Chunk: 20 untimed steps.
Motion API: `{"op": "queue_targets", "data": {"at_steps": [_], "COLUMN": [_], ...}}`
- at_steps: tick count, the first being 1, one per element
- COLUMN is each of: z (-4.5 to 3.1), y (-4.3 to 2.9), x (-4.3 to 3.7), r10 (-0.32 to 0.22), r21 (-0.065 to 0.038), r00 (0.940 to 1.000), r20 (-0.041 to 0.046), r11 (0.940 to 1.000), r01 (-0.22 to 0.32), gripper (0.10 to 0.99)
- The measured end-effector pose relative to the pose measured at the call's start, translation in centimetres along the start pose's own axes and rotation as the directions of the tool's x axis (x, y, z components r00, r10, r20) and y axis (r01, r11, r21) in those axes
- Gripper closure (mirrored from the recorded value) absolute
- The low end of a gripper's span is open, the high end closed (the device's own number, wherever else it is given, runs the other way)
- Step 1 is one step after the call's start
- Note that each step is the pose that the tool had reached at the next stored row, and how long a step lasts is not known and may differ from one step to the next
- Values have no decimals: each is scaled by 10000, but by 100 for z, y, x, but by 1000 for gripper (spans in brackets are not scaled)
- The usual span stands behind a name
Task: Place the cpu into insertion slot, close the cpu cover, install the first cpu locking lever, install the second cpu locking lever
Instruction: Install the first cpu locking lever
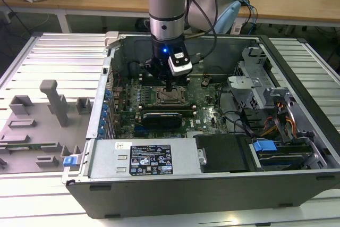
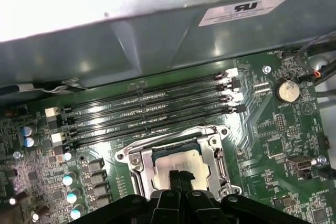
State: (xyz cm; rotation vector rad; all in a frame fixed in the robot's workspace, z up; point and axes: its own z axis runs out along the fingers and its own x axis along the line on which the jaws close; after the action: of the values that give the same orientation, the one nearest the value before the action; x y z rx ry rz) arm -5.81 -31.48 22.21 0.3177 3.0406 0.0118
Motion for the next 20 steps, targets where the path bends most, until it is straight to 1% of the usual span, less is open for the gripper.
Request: {"op": "queue_targets", "data": {"at_steps": [3,5,6,9,12,15,20], "z": [5,8,8,-6,-125,-176,-179], "y": [4,6,6,8,9,10,10], "x": [-26,-50,-55,-59,-69,-73,-73], "r10": [-359,-588,-664,-787,-814,-816,-816], "r21": [-17,-24,-27,-38,-39,-32,-31], "r00": [9993,9982,9977,9968,9966,9965,9965], "r20": [-70,-137,-151,-159,-160,-159,-158], "r11": [9994,9983,9978,9969,9967,9967,9967], "r01": [359,588,663,787,813,816,816], "gripper": [980,980,980,980,980,980,980]}}
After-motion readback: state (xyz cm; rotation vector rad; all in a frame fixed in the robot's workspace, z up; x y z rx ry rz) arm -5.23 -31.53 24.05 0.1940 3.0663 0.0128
